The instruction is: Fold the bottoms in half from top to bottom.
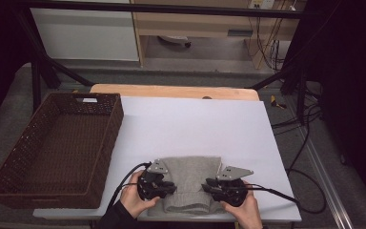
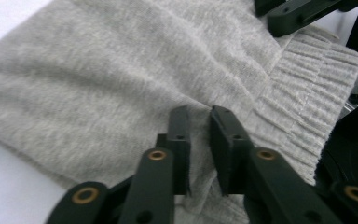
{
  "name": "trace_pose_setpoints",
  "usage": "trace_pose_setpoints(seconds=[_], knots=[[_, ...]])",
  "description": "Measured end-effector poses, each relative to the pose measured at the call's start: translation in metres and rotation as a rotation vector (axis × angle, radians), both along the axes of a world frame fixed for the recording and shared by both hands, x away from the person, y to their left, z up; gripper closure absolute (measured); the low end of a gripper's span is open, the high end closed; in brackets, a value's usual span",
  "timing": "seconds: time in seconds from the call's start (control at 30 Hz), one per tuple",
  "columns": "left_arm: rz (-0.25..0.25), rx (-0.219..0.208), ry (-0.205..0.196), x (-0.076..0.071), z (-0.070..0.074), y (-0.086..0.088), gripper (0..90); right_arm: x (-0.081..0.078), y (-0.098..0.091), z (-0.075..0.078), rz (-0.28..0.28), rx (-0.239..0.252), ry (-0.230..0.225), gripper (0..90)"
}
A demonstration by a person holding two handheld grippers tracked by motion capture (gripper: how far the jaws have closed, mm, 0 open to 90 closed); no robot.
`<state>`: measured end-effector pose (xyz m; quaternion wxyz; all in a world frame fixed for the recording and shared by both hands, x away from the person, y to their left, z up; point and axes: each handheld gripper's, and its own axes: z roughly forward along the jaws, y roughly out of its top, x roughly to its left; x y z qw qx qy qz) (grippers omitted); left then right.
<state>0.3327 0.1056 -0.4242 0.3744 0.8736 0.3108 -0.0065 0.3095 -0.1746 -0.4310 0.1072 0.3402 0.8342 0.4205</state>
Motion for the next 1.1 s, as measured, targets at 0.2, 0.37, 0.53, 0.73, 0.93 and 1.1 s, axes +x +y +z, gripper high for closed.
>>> trace_pose_setpoints(seconds=[0.2, 0.37, 0.53, 0.73, 0.93, 1.1], knots=[[0.018, -0.035, -0.019, 0.003, 0.006, 0.01, 57.7, 0.003, -0.01, 0.008, -0.056, 0.049, -0.016, 40.5], [0.038, -0.049, -0.021, 0.006, 0.008, 0.018, 45.4, 0.005, -0.022, 0.012, -0.114, 0.049, -0.03, 27.3], [0.055, -0.053, -0.03, 0.009, 0.011, 0.025, 35.3, 0.009, -0.03, 0.01, -0.127, 0.059, -0.011, 15.8], [0.08, -0.033, -0.051, 0.013, 0.013, 0.032, 20.4, 0.012, -0.034, 0.007, -0.141, 0.04, 0.014, 5.9], [0.092, -0.011, -0.063, 0.018, 0.016, 0.038, 11.6, 0.014, -0.042, 0.006, -0.157, 0.056, 0.028, 2.4], [0.112, -0.002, -0.068, 0.023, 0.019, 0.042, 6.0, 0.014, -0.045, 0.005, -0.166, 0.066, 0.045, 1.5]])
